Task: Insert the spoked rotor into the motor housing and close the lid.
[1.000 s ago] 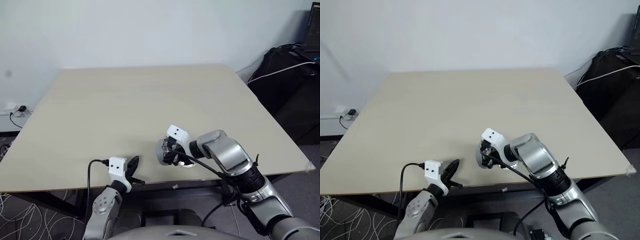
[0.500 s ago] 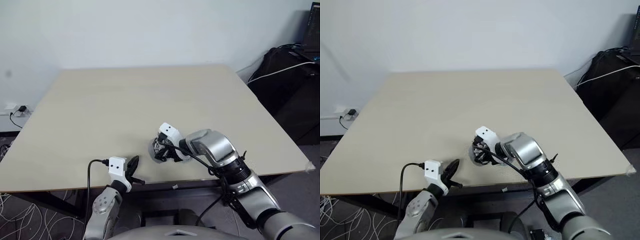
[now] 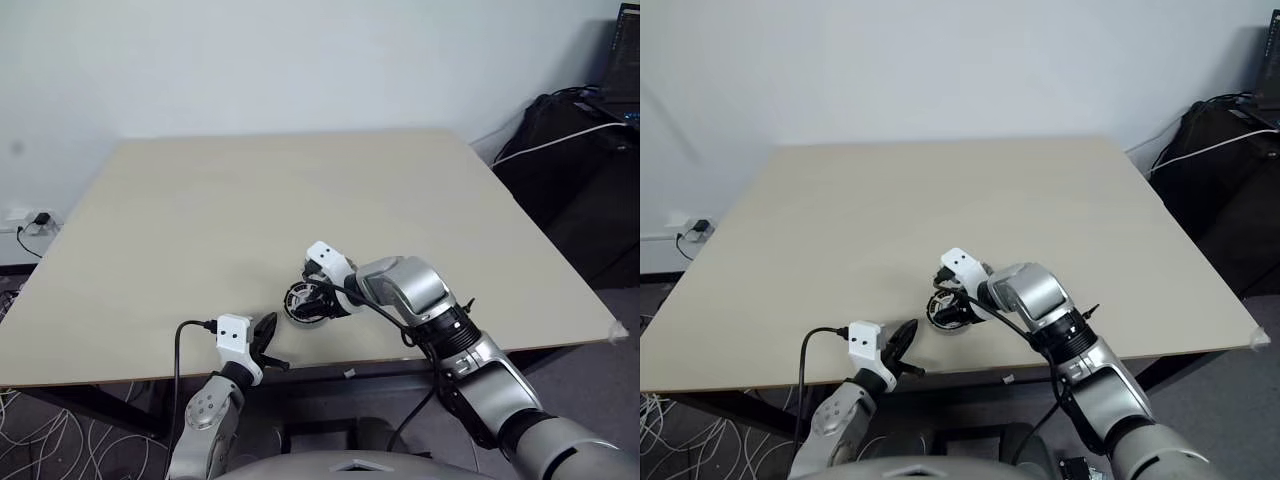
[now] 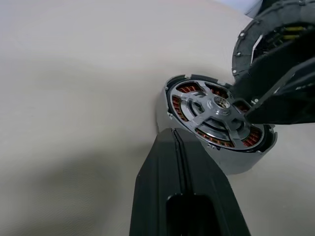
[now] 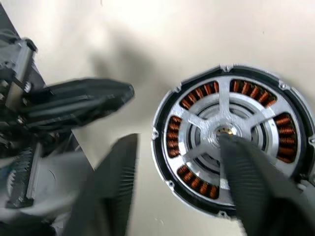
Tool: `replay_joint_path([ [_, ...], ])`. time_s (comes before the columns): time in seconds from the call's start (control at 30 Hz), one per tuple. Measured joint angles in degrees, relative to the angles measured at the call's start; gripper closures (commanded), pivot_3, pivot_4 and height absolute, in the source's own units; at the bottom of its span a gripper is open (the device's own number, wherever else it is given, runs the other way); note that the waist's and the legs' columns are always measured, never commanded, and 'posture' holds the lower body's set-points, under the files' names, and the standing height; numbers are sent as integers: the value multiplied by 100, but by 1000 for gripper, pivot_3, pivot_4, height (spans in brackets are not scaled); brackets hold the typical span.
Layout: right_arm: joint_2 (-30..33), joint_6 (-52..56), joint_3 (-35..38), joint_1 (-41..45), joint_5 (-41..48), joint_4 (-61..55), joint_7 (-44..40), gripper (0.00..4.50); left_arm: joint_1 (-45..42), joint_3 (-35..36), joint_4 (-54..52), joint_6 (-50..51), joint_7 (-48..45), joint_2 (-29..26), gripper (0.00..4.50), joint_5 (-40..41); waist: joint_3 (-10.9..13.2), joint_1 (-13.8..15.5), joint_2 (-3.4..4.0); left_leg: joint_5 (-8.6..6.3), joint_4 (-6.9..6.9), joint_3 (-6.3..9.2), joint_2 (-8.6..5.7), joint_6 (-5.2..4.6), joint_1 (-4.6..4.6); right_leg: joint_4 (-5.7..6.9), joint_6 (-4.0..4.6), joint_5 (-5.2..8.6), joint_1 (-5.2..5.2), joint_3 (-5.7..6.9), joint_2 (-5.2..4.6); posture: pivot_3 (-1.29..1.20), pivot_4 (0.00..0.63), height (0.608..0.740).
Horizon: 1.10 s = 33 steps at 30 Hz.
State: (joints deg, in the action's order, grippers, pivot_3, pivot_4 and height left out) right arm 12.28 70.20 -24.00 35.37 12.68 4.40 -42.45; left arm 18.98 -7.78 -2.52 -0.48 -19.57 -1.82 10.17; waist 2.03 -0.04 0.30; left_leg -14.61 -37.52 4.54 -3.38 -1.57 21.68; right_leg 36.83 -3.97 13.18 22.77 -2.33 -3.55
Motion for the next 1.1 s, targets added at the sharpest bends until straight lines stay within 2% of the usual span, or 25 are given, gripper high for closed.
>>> replay_joint_path([
  [0.07, -101, 74, 99, -1, 126, -36, 43, 236, 3, 0, 0, 0, -1, -1, 4500, 0, 0, -31, 1, 0, 0, 0, 0, 0, 0, 0, -1, 0, 0, 0, 0, 0, 0, 740],
  [0.17, -341, 300, 440, -1, 369, -181, 166, 236, 7, 0, 0, 0, -8, -1, 4500, 1, 0, -67, 1, -1, 0, 1, 1, 1, 0, 0, -4, -1, 0, 0, 0, 0, 0, 740],
  [0.2, -436, 359, 564, 0, 441, -243, 228, 396, 6, 0, 0, 0, -11, -2, 4500, 1, 1, -75, 2, -1, 1, 1, 1, 1, 0, 1, -7, 0, 1, -1, 1, 0, 0, 740],
  [0.27, -733, 427, 893, 17, 585, -300, 416, 898, 7, 0, 0, 0, -16, -3, 4500, 1, 1, -86, 3, -1, 2, 1, 3, 2, 0, 1, -17, -7, 2, -1, 3, 0, 0, 740],
  [0.37, -1407, 381, 1637, 129, 726, -301, 954, 1874, 7, 0, 0, 0, -25, -6, 4500, 1, 2, -97, 6, -2, 6, 2, 4, 5, 0, 3, -28, -14, 6, -1, 4, 0, 0, 740],
  [0.43, -1631, 230, 1941, 246, 780, -301, 1248, 2504, 8, -2, 0, 0, -35, -6, 4500, 1, 1, -95, 5, -5, 7, 2, 1, 10, 0, 2, -27, -15, 5, 0, 2, 0, 0, 740],
  [0.53, -1710, -163, 2155, 269, 751, -292, 1620, 3471, 5, 6, 0, 1, -42, -13, 4500, 1, 2, -93, 6, -6, 12, 1, -3, 12, 0, -2, -25, -16, 6, -2, -1, 0, 0, 740],
  [0.63, -1475, -799, 2180, 265, 519, -291, 1898, 4403, 5, 7, 0, 2, -43, -13, 4500, 1, 2, -96, 7, -5, 16, 0, -3, 11, 0, -3, -24, -15, 8, -2, -1, 0, 0, 740],
  [0.93, 29, -2866, 1623, -304, -797, -602, 2307, 4473, -4, 24, 0, 21, -54, -38, 4500, 1, 2, -110, 7, 4, 30, -5, -1, -5, 0, -8, -16, -9, 10, -5, 1, 0, 0, 740],
  [1.1, 739, -3513, 1519, -1302, -1337, -1007, 2404, 4473, 11, 23, -4, 37, -56, -53, 4500, 2, 2, -62, 4, 5, 29, -7, -1, -7, -1, -12, -2, 11, 1, -8, 0, 0, 0, 740],
])
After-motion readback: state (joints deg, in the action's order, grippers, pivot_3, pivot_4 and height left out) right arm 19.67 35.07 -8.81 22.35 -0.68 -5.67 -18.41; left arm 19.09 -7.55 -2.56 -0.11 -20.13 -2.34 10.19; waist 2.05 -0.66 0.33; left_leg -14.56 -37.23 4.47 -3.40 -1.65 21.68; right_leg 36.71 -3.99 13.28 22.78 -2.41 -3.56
